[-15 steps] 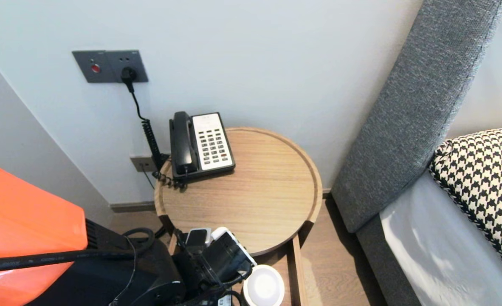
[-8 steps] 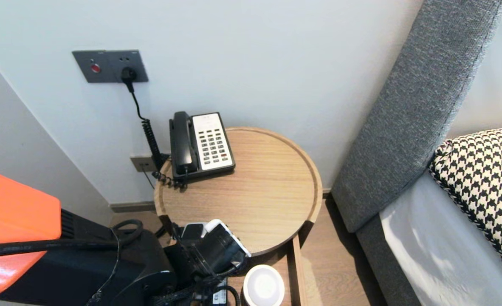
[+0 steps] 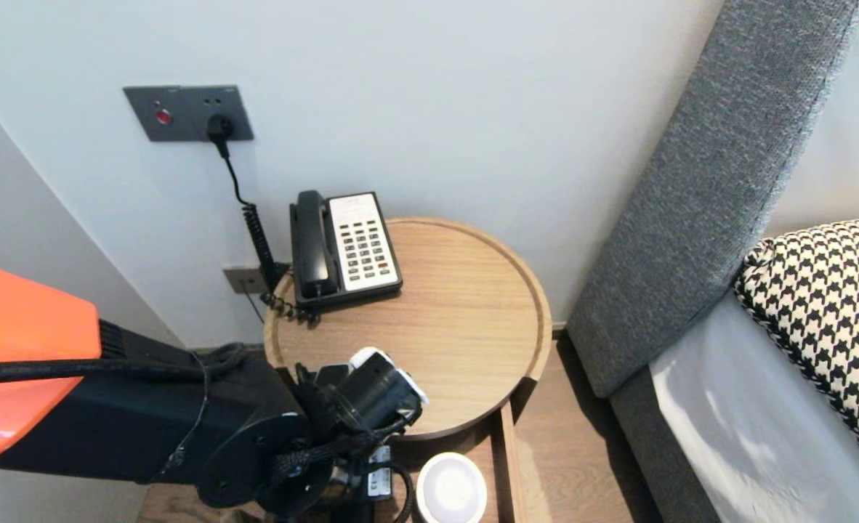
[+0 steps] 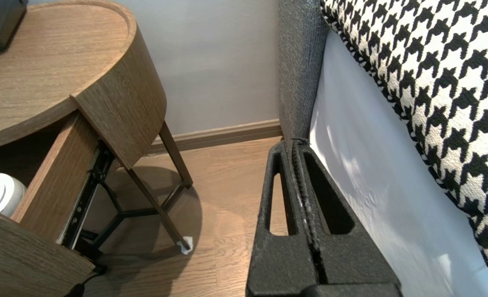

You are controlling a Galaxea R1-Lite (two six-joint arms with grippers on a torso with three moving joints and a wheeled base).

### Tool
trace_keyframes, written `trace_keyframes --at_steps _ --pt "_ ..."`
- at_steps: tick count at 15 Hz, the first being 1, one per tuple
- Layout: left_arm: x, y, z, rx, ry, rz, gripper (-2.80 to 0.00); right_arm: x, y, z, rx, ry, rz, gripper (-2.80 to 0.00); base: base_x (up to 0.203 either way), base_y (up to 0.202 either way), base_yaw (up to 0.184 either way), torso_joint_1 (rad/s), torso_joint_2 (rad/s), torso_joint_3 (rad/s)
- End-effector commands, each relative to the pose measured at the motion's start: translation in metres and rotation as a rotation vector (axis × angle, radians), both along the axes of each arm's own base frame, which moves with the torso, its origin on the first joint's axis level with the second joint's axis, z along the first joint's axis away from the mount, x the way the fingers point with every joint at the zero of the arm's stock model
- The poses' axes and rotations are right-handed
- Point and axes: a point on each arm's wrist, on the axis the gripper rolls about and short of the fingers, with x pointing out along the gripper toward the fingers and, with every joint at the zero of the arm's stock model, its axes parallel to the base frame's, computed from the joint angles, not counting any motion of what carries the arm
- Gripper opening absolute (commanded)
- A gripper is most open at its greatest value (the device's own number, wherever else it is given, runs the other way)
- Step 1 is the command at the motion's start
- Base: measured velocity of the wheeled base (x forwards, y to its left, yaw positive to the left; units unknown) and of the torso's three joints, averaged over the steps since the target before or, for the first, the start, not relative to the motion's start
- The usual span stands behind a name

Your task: Take the remote control out of the drawer one by one and place them on the table

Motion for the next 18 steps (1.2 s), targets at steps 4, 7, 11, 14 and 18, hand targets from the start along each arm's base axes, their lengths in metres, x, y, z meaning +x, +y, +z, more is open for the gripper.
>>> trace_keyframes --at_steps 4,7,11,14,18 --pt "0.011 -0.002 -0.001 -0.023 0.036 0.014 -2.8 0.002 0.0 -0.007 0.001 0.025 0.0 -2.8 0.0 0.0 0.0 0.0 0.0 0.0" --pt "0.015 -0.002 0.006 -0.041 0.059 0.017 -2.8 0.002 0.0 -0.007 0.0 0.024 0.0 -2.8 0.0 0.0 0.0 0.0 0.0 0.0" --pt "0.02 0.002 0.018 -0.053 0.091 0.022 -2.8 0.002 0.0 -0.007 0.0 0.024 0.0 -2.8 0.0 0.0 0.0 0.0 0.0 0.0" --pt "0.017 0.006 0.025 -0.082 0.122 0.011 -2.8 0.002 0.0 -0.007 0.0 0.024 0.0 -2.8 0.0 0.0 0.0 0.0 0.0 0.0" --pt "0.013 0.012 0.038 -0.118 0.15 0.001 -2.8 0.002 0.0 -0.007 0.0 0.024 0.0 -2.8 0.0 0.0 0.0 0.0 0.0 0.0"
